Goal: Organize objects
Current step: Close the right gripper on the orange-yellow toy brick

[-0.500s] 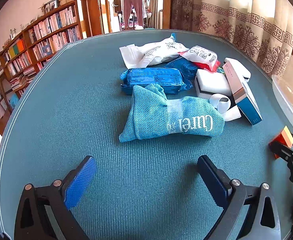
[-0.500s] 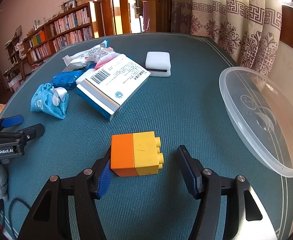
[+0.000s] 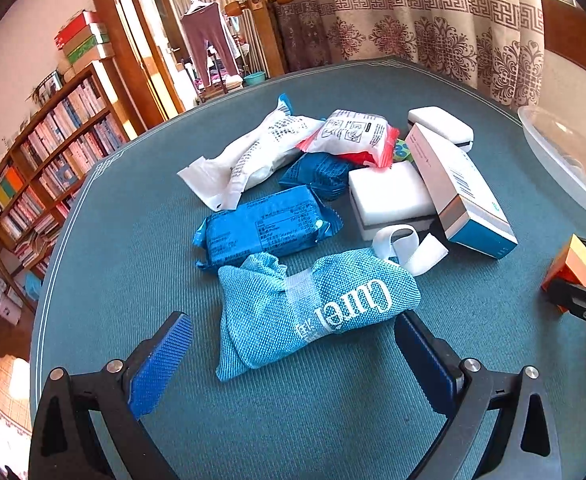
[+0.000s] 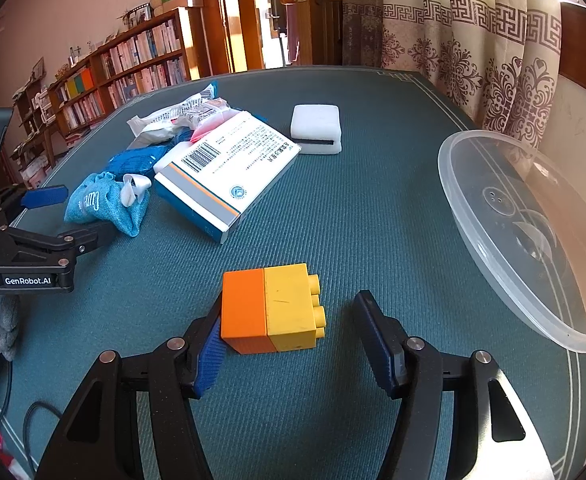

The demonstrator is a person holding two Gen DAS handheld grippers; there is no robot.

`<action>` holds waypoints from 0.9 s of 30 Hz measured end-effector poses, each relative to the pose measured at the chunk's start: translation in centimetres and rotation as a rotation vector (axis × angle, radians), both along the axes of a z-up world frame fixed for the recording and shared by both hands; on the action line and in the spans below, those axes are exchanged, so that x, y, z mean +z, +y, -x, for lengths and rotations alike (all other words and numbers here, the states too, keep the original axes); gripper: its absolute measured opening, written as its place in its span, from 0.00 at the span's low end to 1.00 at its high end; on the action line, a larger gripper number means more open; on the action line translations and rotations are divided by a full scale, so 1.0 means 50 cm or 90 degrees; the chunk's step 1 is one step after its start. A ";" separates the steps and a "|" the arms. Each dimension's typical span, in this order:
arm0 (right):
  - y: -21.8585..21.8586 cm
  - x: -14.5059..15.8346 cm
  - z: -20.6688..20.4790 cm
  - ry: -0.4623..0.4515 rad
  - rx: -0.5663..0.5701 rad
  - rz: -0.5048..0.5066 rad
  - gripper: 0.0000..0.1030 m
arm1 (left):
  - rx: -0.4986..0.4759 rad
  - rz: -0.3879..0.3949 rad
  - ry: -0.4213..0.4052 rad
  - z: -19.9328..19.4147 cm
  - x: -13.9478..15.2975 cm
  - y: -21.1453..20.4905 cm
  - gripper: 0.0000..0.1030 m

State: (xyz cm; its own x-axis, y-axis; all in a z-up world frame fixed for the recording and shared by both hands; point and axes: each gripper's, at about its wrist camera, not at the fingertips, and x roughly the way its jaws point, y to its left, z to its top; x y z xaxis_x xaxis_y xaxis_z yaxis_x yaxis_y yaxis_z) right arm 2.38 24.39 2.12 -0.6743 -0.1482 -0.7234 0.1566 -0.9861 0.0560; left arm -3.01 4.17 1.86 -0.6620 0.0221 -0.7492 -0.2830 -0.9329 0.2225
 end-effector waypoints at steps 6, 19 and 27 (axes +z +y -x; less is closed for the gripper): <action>0.000 0.000 0.000 0.000 0.000 -0.001 0.61 | -0.042 -0.017 -0.014 0.025 -0.002 0.023 1.00; 0.001 0.000 -0.001 0.001 0.001 0.009 0.61 | -0.025 -0.065 -0.009 -0.010 0.008 0.030 0.81; 0.016 0.004 -0.007 0.003 0.013 0.062 0.47 | -0.031 -0.082 -0.013 -0.046 0.020 0.056 0.81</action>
